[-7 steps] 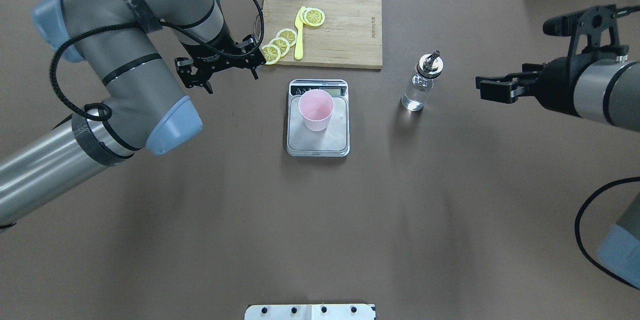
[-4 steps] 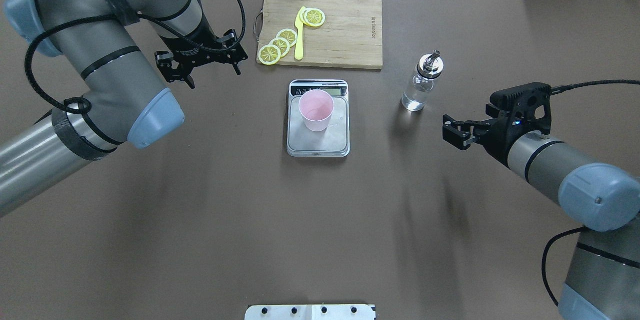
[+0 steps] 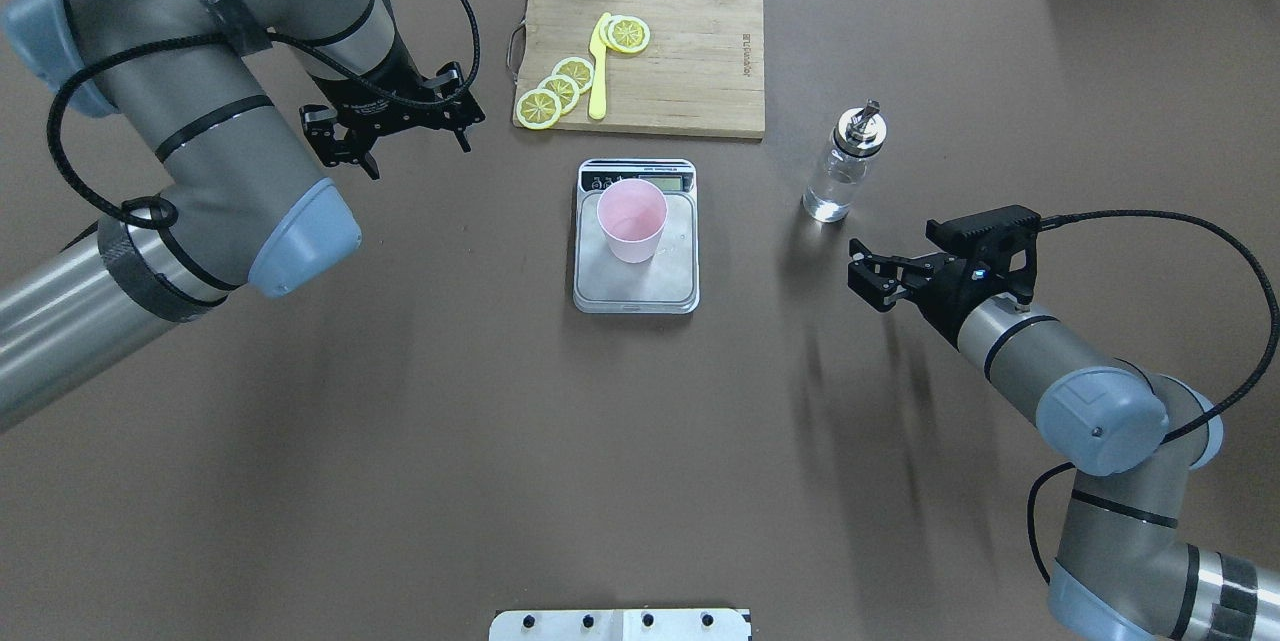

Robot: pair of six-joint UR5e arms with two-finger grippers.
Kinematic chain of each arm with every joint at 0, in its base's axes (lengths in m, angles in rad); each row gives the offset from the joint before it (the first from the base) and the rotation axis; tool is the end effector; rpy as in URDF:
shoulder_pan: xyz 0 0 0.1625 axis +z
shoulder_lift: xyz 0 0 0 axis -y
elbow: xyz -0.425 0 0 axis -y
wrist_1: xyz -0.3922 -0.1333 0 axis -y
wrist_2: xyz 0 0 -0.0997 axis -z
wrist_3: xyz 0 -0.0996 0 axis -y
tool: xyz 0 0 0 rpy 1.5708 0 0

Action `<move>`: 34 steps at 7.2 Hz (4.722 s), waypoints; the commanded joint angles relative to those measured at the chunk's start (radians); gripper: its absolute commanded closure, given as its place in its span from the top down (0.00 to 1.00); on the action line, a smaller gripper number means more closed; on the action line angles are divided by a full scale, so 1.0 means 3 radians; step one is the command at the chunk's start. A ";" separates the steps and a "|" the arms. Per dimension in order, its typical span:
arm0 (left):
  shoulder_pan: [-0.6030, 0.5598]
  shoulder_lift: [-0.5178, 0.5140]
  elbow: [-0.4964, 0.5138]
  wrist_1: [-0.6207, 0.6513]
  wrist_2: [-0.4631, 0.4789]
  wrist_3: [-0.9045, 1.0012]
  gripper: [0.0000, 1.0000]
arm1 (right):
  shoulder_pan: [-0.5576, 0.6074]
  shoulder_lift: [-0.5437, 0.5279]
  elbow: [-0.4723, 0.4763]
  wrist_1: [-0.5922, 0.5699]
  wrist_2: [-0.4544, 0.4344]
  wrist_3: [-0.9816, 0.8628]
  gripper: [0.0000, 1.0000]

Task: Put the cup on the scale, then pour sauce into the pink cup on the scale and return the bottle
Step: 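Release the cup with the left gripper while the right gripper reaches the bottle, then grasp the glass bottle with the right gripper, then lift the bottle with the right gripper and move it over the cup, then tilt the bottle spout down into the pink cup with the right gripper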

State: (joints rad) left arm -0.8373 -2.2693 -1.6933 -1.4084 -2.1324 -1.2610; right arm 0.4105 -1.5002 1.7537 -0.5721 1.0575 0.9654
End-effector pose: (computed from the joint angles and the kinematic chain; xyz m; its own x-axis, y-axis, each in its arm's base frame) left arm 0.3896 -0.5522 0.2066 0.6294 -0.3129 -0.7113 0.2296 0.9494 -0.2145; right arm -0.4071 -0.3759 0.4206 0.6773 -0.2459 0.6934 -0.4740 0.5749 0.6669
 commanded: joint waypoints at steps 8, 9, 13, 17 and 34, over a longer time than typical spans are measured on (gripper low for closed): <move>0.0004 0.0007 0.0035 -0.0010 0.0016 0.0000 0.98 | 0.0360 0.0669 -0.0696 0.0000 0.0024 -0.0370 1.00; 0.0004 0.0012 0.0035 -0.0010 0.0016 0.0000 0.98 | 0.0370 0.0675 -0.0696 0.0005 0.0029 -0.0360 1.00; 0.0004 0.0033 0.0035 -0.0015 0.0011 0.0000 0.98 | 0.0365 0.0711 -0.0712 0.0015 0.0064 -0.0329 1.00; 0.0009 0.0028 0.0035 -0.0010 0.0006 -0.0015 0.98 | 0.0370 0.0792 -0.0783 0.0000 0.0070 -0.0355 0.22; -0.0379 0.0662 -0.0134 -0.0040 0.0006 0.1120 0.98 | -0.0382 0.1538 -0.0347 -0.3022 -0.2317 -0.3080 0.00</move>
State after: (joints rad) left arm -0.9505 -2.0769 -1.7356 -1.4196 -2.1311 -0.9307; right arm 0.2975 -1.0739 1.7007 -1.4765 0.4023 0.0568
